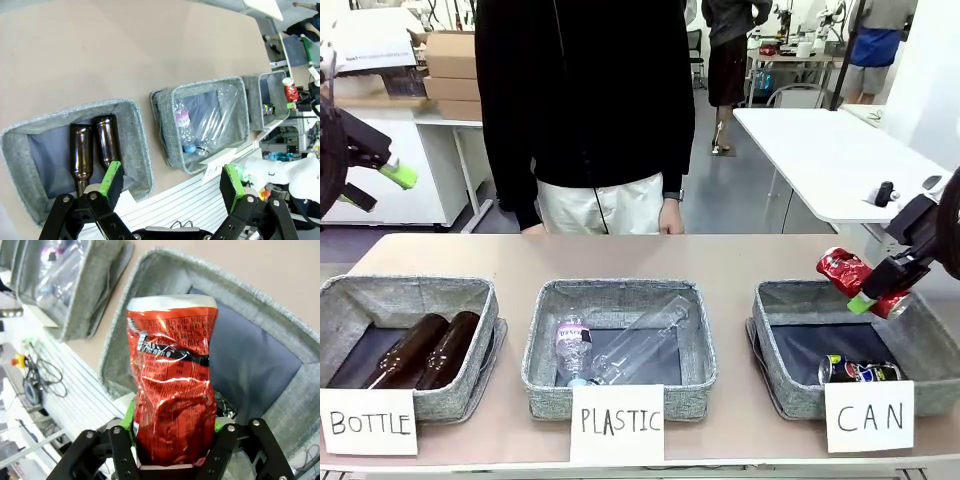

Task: Sort the can waste into the basket.
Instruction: Pick up the can waste from the table and place it in the right Fabric basket.

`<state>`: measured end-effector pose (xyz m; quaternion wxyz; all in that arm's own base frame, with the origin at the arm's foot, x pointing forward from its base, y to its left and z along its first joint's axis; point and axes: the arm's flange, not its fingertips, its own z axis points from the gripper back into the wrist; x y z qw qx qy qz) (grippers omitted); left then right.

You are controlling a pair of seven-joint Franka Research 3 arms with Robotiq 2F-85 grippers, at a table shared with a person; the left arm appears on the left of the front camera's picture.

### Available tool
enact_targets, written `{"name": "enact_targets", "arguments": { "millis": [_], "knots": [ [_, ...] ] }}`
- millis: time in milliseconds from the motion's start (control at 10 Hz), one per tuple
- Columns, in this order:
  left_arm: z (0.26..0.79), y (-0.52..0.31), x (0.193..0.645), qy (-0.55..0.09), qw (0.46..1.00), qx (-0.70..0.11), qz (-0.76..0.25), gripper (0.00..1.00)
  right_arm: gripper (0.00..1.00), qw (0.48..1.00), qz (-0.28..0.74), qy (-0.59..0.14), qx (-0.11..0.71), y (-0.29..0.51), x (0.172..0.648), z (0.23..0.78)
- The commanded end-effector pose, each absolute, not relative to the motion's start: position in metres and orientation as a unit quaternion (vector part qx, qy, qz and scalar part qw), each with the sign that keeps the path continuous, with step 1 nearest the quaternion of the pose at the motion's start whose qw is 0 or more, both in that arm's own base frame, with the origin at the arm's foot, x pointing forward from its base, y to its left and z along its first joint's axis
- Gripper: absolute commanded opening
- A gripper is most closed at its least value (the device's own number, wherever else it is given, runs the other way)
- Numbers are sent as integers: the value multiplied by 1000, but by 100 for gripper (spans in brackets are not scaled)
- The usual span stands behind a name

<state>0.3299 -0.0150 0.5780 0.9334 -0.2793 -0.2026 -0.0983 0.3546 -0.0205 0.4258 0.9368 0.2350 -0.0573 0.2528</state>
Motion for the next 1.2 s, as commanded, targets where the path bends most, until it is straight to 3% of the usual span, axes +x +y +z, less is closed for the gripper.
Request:
{"name": "enact_targets", "arguments": {
  "millis": [0,500,700,800,900,1100],
  "knots": [
    [578,-13,331,-204,930,-288,-106,100,100,931,261,-70,247,-25,360,424],
    [578,-13,331,-204,930,-288,-106,100,100,925,250,-86,274,-29,365,425],
    [578,-13,331,-204,930,-288,-106,100,100,911,224,-117,326,-35,369,434],
    [578,-13,331,-204,930,-288,-106,100,100,869,164,-205,420,-43,368,452],
    [578,-13,331,-204,930,-288,-106,100,100,747,-20,-285,601,-51,365,484],
    [578,-13,331,-204,930,-288,-106,100,100,661,-60,-269,698,-64,362,499]
  ]
}}
